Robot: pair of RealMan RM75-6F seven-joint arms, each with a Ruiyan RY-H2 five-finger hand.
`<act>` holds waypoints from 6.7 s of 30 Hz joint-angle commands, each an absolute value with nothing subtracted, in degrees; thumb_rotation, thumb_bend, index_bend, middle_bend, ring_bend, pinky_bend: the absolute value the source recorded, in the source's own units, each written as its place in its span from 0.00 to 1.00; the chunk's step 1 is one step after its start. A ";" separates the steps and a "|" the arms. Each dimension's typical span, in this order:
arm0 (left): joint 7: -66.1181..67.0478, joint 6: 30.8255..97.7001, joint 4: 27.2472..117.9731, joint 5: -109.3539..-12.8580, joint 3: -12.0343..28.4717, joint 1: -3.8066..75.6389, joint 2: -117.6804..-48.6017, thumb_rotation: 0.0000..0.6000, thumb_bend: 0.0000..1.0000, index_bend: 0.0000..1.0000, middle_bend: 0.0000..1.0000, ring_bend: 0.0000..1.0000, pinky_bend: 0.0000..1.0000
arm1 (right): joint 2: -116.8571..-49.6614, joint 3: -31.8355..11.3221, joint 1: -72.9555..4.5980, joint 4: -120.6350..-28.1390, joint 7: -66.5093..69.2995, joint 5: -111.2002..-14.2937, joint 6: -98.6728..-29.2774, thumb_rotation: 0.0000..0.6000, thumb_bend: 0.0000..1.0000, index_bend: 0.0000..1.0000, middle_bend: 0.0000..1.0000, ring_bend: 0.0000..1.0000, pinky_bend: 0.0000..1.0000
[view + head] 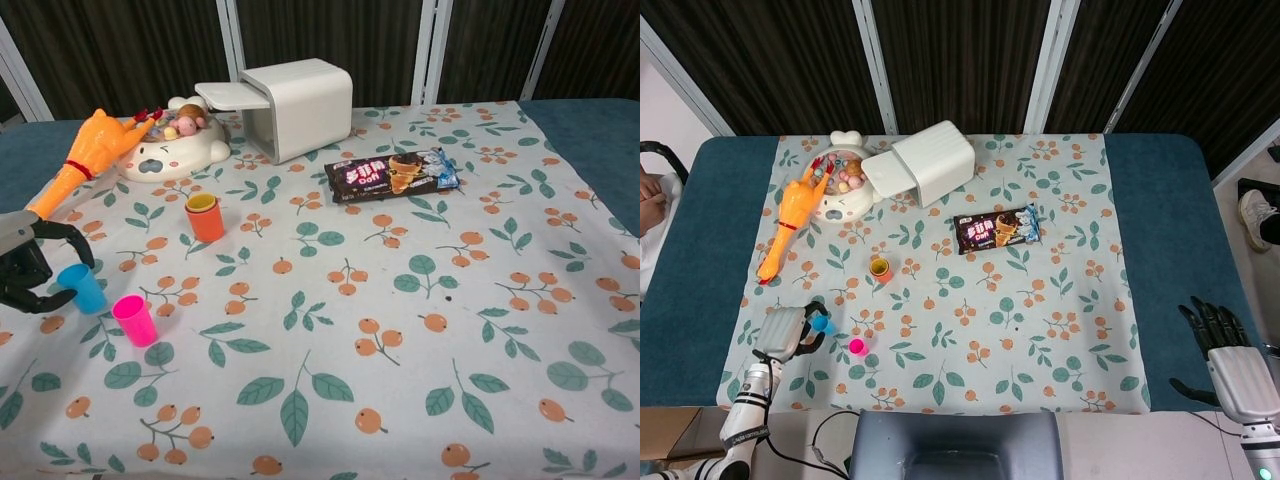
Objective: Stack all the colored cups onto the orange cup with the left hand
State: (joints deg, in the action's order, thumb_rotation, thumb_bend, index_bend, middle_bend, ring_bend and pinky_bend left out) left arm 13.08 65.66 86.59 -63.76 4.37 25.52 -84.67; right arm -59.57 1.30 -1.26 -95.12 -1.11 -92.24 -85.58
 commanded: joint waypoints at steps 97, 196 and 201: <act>16.56 74.27 108.12 -78.91 -5.66 22.50 -77.26 1.00 0.35 0.12 1.00 1.00 1.00 | -58.99 1.74 -1.77 -95.18 -0.06 -92.93 -84.66 1.00 0.21 0.00 0.00 0.00 0.00; 19.12 63.07 80.07 -51.41 23.33 41.52 -99.59 1.00 0.38 0.56 1.00 1.00 1.00 | -57.76 1.37 -1.54 -95.02 2.96 -91.95 -85.30 1.00 0.21 0.00 0.00 0.00 0.00; 18.38 62.57 77.87 -51.19 22.96 41.94 -99.84 1.00 0.38 0.56 1.00 1.00 1.00 | -57.83 1.38 -1.50 -95.06 2.60 -91.87 -85.26 1.00 0.20 0.00 0.00 0.00 0.00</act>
State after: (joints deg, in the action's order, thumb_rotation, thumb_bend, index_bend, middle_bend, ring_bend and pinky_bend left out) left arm 18.63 62.78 78.47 -51.31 23.12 41.79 -99.72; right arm -57.82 1.38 -1.50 -95.06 2.61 -91.88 -85.25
